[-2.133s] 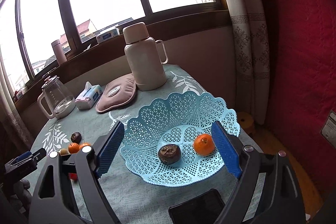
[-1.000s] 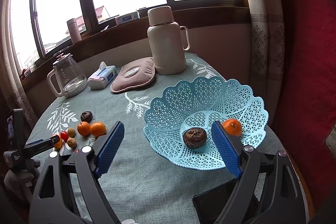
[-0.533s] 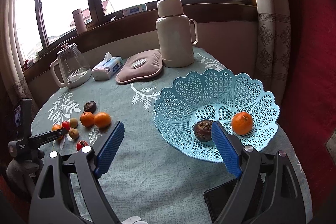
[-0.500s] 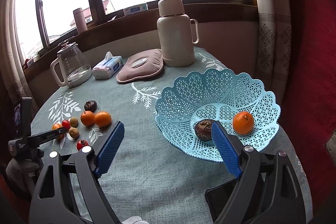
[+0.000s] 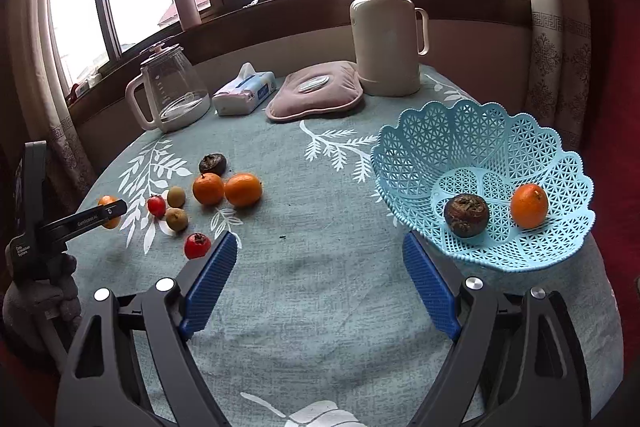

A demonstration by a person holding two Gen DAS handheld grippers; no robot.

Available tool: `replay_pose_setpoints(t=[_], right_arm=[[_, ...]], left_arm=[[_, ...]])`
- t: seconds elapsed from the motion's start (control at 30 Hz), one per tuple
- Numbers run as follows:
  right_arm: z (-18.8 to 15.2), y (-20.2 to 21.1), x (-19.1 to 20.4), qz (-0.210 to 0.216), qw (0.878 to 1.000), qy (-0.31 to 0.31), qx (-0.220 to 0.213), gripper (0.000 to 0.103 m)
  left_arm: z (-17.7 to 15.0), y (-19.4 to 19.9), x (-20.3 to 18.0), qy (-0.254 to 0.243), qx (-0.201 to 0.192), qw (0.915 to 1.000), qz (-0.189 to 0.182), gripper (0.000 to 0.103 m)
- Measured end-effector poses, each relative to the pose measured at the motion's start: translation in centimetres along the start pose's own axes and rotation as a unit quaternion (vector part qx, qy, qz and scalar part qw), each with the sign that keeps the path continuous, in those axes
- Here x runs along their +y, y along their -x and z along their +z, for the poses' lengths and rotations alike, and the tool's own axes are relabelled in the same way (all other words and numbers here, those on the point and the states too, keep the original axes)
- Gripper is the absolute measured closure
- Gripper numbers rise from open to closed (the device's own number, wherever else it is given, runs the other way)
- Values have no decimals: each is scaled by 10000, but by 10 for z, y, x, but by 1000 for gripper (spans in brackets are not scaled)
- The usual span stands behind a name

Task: Organize fruits
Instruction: 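Grasp the red tomato with the right tool while the left tool holds the orange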

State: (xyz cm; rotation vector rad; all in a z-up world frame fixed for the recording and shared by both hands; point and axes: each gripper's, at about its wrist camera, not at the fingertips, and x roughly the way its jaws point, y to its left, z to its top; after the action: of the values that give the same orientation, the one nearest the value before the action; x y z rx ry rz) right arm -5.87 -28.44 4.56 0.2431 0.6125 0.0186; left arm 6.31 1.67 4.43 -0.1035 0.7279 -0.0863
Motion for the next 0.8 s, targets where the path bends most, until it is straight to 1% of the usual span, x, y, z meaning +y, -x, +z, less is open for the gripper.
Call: replay_pose_setpoints(t=[0.17,0.27,0.4,0.6,0.63,0.77,0.8], right_arm=[[-1,-23,37,265,9990,237,257,17],[-2,-44,56,408,9971,353,534,17],[-4,-68,75,422,9951,435,781,17],[-3,-89,95,434,9916,676,1009,17],[-3,-91,97,450,9911,718,1028,19],[-3,-98,104,514,9884,853,1143,33],[-4,-100,105,527,9877,874,1181,35]], left_arm=[[8,19,11,74,-201,9998,-48,63],[13,30,17,175,-295,9994,-93,63],[20,45,21,225,-461,9986,-160,63],[24,59,25,274,-612,9976,-186,63],[24,60,25,281,-617,9975,-192,63],[23,62,24,283,-622,9974,-219,63],[23,63,24,284,-620,9974,-228,63]])
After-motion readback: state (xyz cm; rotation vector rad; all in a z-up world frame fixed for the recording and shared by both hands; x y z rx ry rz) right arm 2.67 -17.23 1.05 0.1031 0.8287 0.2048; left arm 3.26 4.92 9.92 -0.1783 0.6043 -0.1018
